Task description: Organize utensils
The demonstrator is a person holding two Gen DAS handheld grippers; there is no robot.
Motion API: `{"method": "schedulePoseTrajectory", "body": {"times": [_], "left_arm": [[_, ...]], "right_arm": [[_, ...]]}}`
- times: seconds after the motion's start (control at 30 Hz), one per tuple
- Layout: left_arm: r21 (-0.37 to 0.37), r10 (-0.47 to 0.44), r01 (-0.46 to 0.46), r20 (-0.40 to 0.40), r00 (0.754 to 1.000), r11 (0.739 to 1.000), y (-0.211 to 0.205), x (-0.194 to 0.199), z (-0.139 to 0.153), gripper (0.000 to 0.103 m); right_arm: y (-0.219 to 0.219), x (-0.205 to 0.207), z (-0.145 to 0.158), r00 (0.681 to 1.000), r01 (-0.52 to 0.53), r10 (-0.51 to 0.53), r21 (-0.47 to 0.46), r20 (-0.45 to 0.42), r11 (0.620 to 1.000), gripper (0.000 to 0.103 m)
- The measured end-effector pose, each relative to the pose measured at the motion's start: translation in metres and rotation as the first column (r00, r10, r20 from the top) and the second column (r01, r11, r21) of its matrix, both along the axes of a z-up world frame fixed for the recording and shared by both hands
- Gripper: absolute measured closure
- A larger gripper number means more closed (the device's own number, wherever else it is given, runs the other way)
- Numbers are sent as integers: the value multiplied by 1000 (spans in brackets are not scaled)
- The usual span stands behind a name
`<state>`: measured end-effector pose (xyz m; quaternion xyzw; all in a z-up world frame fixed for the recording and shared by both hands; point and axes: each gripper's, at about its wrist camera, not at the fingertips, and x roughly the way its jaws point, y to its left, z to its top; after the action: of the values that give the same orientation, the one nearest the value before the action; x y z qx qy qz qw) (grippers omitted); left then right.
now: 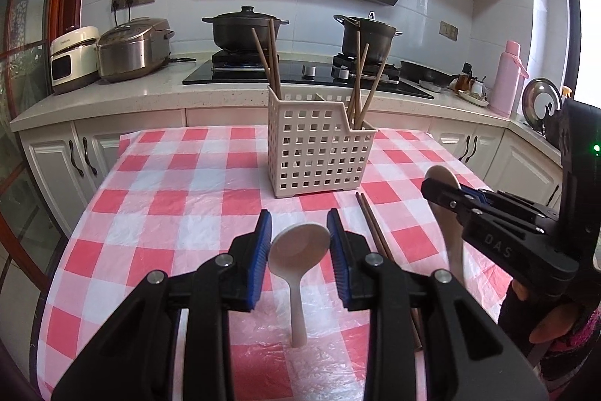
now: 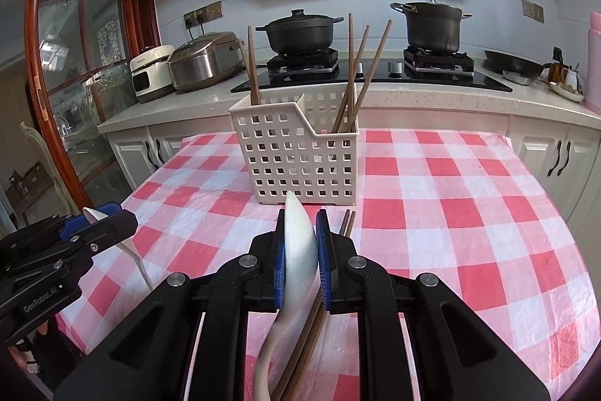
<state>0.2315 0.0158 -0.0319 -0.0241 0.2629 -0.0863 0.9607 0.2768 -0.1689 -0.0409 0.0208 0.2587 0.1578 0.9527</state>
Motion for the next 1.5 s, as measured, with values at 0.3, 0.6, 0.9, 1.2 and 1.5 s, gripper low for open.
{"method": "schedulePoseTrajectory", "body": {"times": [0.3, 0.6, 0.9, 1.2, 1.5], "left_arm": [[-9, -1, 1, -17, 1000, 1000, 4, 10, -3, 74], [-22, 5, -5, -12, 1000, 1000, 10, 9, -5, 74], [-36, 25, -25, -7, 1000, 999, 24, 10, -5, 74], [-62, 39, -39, -8, 999, 997, 38, 14, -7, 74], [-87, 48, -49, -7, 999, 995, 56, 13, -6, 74]], "right_arm": [[7, 3, 3, 1000, -15, 16, -29, 16, 999, 101], [2, 26, -42, 982, -8, 3, -23, -187, 1000, 94], [39, 51, -67, 937, -96, 103, 38, -333, 995, 57], [73, 80, -80, 877, -40, 30, -11, -479, 999, 57], [103, 79, -82, 913, -5, -63, -166, -402, 986, 70]]}}
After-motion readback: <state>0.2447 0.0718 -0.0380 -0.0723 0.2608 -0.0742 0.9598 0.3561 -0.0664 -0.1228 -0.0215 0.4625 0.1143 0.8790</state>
